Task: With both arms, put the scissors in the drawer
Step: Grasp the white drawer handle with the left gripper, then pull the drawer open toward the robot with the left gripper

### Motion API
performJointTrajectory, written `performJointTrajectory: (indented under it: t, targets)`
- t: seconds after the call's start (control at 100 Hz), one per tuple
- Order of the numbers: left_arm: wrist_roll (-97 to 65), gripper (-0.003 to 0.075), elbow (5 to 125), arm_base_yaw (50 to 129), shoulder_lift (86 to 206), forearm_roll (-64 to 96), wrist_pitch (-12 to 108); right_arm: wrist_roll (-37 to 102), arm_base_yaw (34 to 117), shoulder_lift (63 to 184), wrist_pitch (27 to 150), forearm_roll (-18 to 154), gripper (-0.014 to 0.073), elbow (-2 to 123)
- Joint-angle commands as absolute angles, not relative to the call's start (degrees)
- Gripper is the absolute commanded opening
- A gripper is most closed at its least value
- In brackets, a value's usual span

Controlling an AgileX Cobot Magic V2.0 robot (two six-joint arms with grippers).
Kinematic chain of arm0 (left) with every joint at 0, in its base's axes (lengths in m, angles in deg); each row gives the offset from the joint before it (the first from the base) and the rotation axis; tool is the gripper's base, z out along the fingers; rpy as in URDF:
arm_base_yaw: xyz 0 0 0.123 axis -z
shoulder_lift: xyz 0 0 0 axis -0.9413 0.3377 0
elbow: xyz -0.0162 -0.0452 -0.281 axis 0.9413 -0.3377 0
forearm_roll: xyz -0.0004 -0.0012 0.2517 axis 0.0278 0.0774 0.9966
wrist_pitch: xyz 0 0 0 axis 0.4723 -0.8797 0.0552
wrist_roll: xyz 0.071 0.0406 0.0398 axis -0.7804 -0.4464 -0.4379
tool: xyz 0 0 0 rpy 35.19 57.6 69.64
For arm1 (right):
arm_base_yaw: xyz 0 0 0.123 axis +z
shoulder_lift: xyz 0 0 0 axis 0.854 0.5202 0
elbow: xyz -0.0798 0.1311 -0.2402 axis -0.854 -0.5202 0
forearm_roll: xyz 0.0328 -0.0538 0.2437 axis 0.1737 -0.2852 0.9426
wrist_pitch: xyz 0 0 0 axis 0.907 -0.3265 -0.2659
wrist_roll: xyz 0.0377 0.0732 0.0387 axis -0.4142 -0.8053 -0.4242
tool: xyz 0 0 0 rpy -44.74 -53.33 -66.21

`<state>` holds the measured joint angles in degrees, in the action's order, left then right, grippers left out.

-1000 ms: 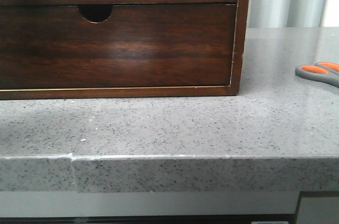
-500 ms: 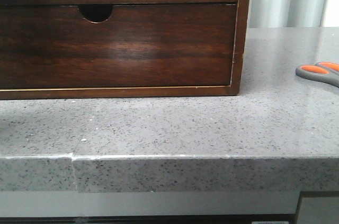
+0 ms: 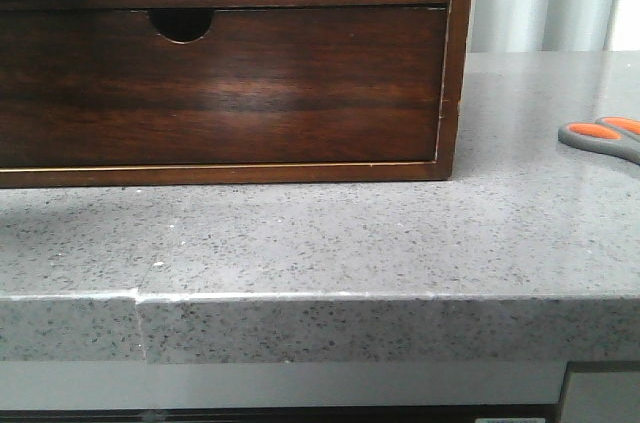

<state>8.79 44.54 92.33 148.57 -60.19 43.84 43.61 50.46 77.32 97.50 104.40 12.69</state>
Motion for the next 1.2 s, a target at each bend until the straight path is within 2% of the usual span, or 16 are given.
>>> performJointTrajectory:
  t: [0.0,0.15,0.22,1.19]
  targets:
    - [7.76,0.0229,46.67,92.80,147.97,-61.54,41.96,44.13,50.12,78.34,94.29,105.95,0.0222,14.74]
    - [6.93,0.0039,46.67,92.80,147.97,-61.54,41.96,44.13,50.12,78.34,94.29,105.95,0.0222,14.74]
    - [6.93,-0.0019,46.67,92.80,147.97,-61.54,41.96,44.13,50.12,78.34,94.29,105.95,0.0222,14.74]
    - [5.59,-0.0020,42.58,92.80,140.54,-59.57,40.11,44.13,50.66,78.34,94.70,106.21,0.0222,14.74]
